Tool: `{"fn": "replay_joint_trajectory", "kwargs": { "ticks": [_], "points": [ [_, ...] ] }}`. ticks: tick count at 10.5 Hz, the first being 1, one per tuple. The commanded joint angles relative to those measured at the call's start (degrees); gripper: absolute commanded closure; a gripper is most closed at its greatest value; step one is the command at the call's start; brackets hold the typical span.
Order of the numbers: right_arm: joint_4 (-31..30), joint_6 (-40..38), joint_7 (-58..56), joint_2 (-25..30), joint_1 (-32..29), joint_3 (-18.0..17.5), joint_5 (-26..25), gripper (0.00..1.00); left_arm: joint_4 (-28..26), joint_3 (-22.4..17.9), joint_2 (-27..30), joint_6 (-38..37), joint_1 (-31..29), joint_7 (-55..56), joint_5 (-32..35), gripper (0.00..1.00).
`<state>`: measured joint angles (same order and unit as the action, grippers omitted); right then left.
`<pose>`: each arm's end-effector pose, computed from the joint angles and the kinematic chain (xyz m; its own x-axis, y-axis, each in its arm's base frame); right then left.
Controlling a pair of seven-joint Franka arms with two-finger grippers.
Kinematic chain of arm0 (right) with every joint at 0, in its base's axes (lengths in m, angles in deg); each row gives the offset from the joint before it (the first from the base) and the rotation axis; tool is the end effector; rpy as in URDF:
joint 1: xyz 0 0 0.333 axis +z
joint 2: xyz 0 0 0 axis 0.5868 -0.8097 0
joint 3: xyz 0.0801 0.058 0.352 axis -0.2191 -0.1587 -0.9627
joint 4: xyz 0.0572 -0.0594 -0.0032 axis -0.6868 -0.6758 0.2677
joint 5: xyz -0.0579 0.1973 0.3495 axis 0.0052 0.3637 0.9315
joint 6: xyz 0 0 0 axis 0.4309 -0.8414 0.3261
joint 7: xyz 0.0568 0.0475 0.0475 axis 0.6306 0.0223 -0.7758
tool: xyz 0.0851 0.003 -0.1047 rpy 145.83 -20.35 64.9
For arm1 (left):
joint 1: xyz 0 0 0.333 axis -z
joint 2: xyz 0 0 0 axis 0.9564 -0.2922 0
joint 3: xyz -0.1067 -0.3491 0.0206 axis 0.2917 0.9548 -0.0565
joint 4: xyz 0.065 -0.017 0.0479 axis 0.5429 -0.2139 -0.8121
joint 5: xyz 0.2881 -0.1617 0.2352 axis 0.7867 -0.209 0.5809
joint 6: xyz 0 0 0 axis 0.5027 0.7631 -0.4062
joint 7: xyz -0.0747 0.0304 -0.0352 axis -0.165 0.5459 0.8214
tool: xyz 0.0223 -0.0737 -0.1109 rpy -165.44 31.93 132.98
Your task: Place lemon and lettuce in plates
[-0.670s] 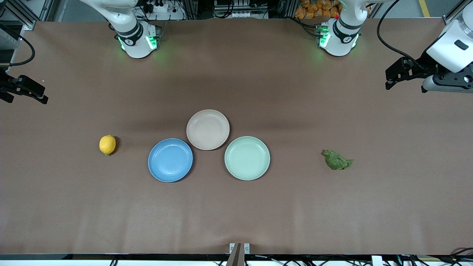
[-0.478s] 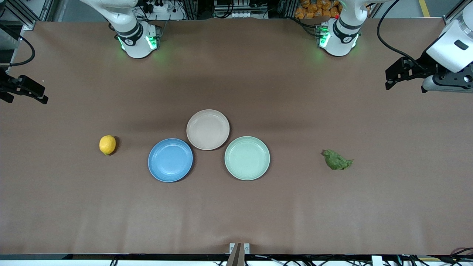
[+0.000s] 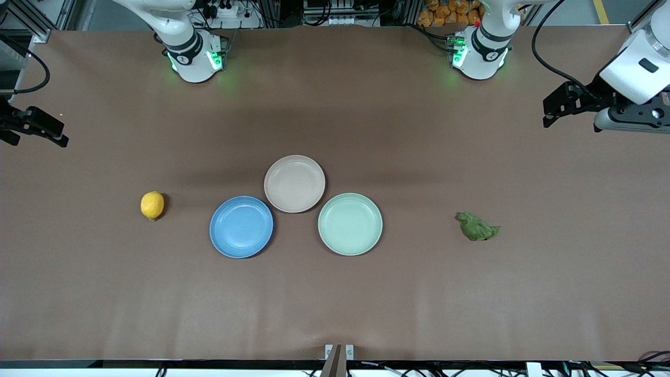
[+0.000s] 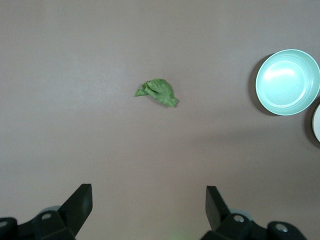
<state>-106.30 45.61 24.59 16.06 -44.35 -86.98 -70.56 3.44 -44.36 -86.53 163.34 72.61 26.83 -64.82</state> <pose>0.5657 -0.0349 0.6573 0.9989 -0.0399 0.0252 -0.0407 -0.9987 0.0299 0.5528 -0.0966 0.6738 0.9938 -0.1102 0.0107 -0.1104 -0.9938 0.0156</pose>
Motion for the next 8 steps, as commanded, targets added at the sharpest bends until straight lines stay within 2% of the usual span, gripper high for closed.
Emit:
{"fn": "replay_joint_trajectory", "kwargs": {
  "ticks": [1, 5, 8],
  "points": [
    [0.14, -0.72, 0.5, -0.02, -0.36, -0.09, 0.7, 0.0, 0.96, -0.23, -3.3, 0.8, -0.39, -0.05, -1.74, 0.0],
    [-0.21, -1.41, 0.59, -0.54, -0.45, 0.0, 0.7, 0.0, 0.79, -0.14, -9.01, 2.38, -0.04, -0.14, -0.26, 0.0],
    [-0.21, -2.12, 0.5, -1.86, -0.89, 0.0, 0.7, 0.0, 0.35, 0.03, -14.8, 7.11, -0.3, 0.21, 0.46, 0.0]
  ]
}}
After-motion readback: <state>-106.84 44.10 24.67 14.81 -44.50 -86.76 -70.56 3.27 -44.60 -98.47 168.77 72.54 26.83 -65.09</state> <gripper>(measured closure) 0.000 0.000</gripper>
